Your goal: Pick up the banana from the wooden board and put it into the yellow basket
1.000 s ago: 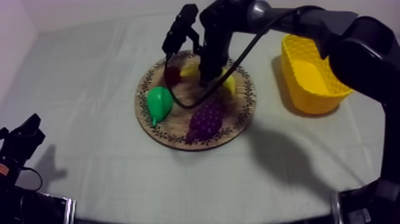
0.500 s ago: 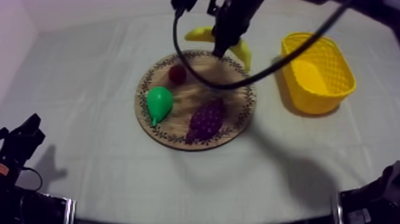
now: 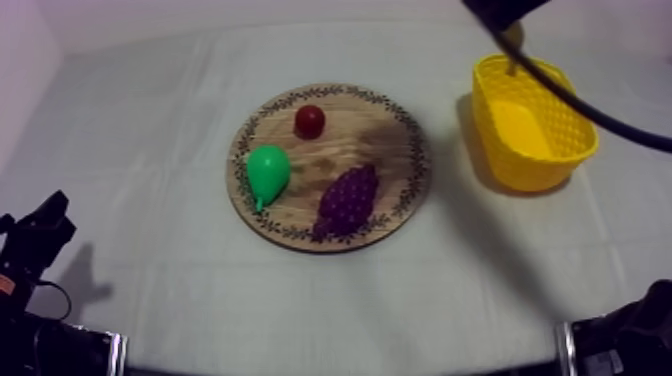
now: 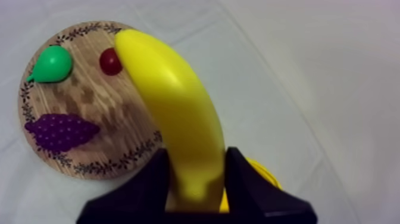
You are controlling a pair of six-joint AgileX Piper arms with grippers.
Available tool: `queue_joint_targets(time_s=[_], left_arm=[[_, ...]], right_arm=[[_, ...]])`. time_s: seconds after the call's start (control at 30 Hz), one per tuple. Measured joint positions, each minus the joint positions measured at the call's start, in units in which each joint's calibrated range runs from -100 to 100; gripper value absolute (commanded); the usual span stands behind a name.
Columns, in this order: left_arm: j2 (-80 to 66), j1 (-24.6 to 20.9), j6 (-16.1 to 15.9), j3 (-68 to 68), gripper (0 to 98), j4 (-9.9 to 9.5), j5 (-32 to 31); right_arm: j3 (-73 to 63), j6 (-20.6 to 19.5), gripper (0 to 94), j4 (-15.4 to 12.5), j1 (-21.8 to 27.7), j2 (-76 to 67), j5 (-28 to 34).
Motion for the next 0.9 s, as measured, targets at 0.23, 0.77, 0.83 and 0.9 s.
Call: queue_joint_targets(time_s=[0.23,0.77,0.83,0.9], left_arm=[[0.0,0.0,0.0,0.0,0.1,0.00,0.0],[0.0,0.0,0.0,0.0,0.1,0.00,0.0],[0.0,0.0,0.0,0.0,0.1,0.00,0.0],[0.0,0.0,0.0,0.0,0.1,0.00,0.0]], right_arm=[[7.9,-0.9,22.8,-0.8,5.9,-9.5,-3.1],[16.4,-6.9,22.1,2.2,17.9,0.6,-15.3],[17.1,-7.8,22.1,3.2,18.1,2.5,-16.1],[17.8,-8.8,22.1,3.9,18.1,4.5,-17.3]])
